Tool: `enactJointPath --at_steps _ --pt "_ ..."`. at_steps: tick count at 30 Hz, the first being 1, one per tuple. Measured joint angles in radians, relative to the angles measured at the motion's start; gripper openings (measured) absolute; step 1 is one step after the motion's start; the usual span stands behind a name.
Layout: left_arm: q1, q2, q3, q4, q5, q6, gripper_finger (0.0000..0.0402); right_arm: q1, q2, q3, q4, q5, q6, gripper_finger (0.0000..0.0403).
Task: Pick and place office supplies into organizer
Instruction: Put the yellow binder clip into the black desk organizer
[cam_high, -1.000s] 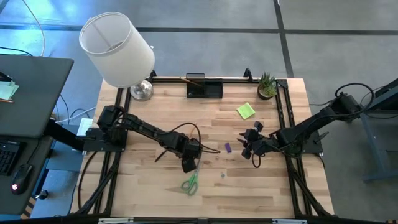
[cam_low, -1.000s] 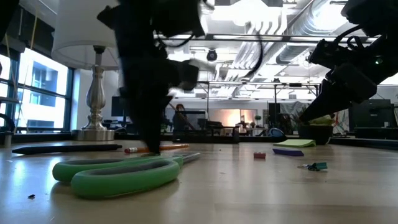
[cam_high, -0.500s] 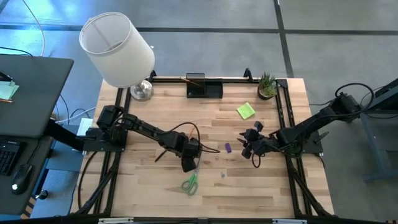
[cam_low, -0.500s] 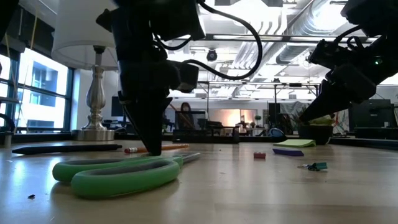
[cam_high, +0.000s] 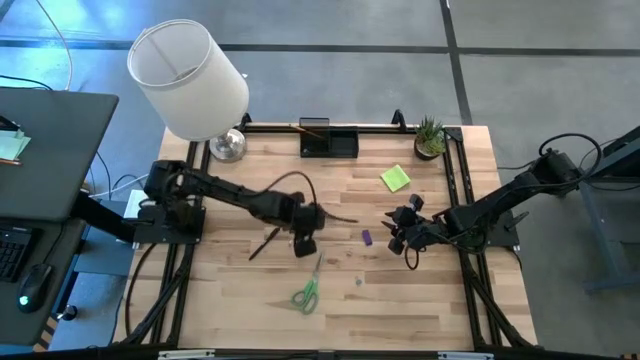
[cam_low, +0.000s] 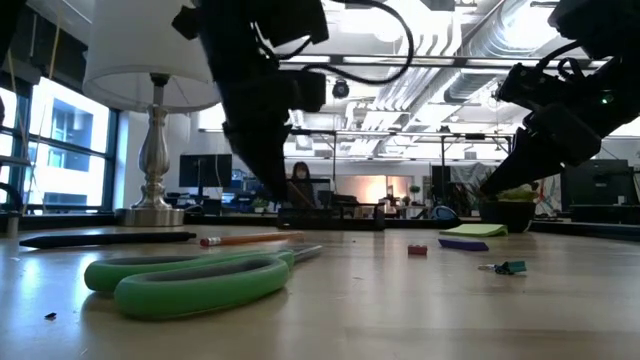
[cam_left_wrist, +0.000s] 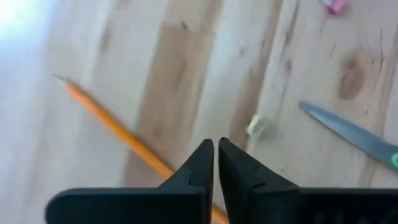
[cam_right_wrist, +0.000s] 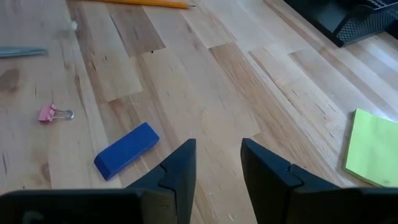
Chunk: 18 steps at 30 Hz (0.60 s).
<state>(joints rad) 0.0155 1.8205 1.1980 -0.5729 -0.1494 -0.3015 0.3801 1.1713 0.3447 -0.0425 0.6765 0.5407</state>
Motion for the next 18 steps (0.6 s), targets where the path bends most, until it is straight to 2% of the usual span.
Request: enactJointPath --at_steps 5,8,13,16,18 --pt "0.110 -0.057 0.000 0.001 -0.004 0.072 0.0006 0.000 0.000 0.000 -0.001 0.003 0.000 0.0119" --pt "0.151 -0.074 0.001 0.012 0.079 0.094 0.0015 0.000 0.000 0.000 -0.001 0.003 0.000 0.0119" --pt "0.115 -0.051 0.003 0.054 0.241 0.130 0.0031 0.000 0.000 0.000 -0.001 0.009 0.000 0.0119" --pt "0.068 -0.016 0.000 0.075 0.261 0.125 0.0044 0.000 0.000 0.000 0.002 0.008 0.004 0.0119" --pt "0.043 0.003 0.001 0.117 0.237 0.068 0.0056 0.000 0.000 0.000 0.005 0.008 0.008 0.0119"
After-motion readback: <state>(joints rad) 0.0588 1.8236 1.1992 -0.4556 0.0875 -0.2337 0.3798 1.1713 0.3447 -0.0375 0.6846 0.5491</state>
